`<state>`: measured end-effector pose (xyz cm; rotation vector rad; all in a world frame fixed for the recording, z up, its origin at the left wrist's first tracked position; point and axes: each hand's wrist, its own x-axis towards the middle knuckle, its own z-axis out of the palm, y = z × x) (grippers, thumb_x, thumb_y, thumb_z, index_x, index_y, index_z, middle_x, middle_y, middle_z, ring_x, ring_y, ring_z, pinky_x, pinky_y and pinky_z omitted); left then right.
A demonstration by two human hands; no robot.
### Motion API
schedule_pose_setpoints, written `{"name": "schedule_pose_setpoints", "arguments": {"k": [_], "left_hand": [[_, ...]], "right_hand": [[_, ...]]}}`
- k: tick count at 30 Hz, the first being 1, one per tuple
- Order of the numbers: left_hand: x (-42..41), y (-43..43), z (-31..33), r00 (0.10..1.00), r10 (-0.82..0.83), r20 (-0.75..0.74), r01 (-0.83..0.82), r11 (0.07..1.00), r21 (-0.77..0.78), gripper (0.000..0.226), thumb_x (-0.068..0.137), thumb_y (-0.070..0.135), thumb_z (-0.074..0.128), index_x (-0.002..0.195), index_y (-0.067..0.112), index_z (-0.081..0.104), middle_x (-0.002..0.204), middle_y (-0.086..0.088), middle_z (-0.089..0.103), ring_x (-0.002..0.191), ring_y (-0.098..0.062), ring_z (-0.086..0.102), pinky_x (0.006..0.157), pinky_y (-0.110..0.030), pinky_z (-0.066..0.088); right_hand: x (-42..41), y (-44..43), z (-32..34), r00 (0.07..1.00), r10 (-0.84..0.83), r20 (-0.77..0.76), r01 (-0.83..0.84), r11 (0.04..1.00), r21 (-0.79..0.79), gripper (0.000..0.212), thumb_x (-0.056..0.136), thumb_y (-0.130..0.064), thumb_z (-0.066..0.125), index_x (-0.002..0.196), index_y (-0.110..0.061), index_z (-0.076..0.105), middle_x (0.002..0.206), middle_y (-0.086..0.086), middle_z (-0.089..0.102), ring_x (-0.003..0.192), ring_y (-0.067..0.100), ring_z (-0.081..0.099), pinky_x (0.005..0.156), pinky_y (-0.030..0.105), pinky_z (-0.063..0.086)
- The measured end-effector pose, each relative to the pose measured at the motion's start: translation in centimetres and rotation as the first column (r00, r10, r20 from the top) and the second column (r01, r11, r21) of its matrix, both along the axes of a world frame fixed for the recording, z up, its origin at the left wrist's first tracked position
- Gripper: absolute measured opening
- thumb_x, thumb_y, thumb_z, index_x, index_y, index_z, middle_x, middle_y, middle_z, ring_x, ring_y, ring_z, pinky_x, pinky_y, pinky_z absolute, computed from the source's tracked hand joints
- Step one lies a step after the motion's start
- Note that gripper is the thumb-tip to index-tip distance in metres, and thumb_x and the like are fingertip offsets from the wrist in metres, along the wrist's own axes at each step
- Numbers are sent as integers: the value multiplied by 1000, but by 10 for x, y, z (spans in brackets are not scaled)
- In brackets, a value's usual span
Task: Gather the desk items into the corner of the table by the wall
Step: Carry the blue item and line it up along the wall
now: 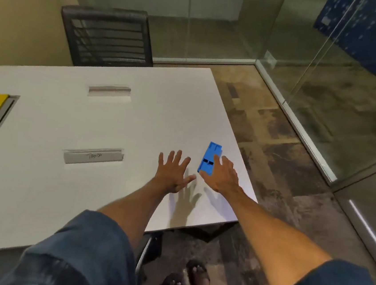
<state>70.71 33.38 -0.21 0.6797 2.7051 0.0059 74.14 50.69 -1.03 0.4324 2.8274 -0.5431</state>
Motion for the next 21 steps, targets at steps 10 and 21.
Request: {"name": "schedule_pose_setpoints", "arguments": {"k": [10,21], "left_hand": [[-15,21,-62,992,119,42,-119,993,-1,73,95,64,22,154,22,11,162,-9,3,149,-31,3,116,-57,1],[-22,37,-87,975,224,8,-224,975,1,71,95,64,24,151,21,18,160,-10,10,147,-33,9,115,-58,7]], "right_hand": [[-50,14,-37,997,26,69,-25,999,-24,92,87,-62,52,154,-18,6,158,17,9,139,37,25,107,51,36],[-76,15,-60,991,67,119,-61,997,-54,100,85,-49,63,155,-17,-2,158,23,-3,138,42,29,109,45,37]]}}
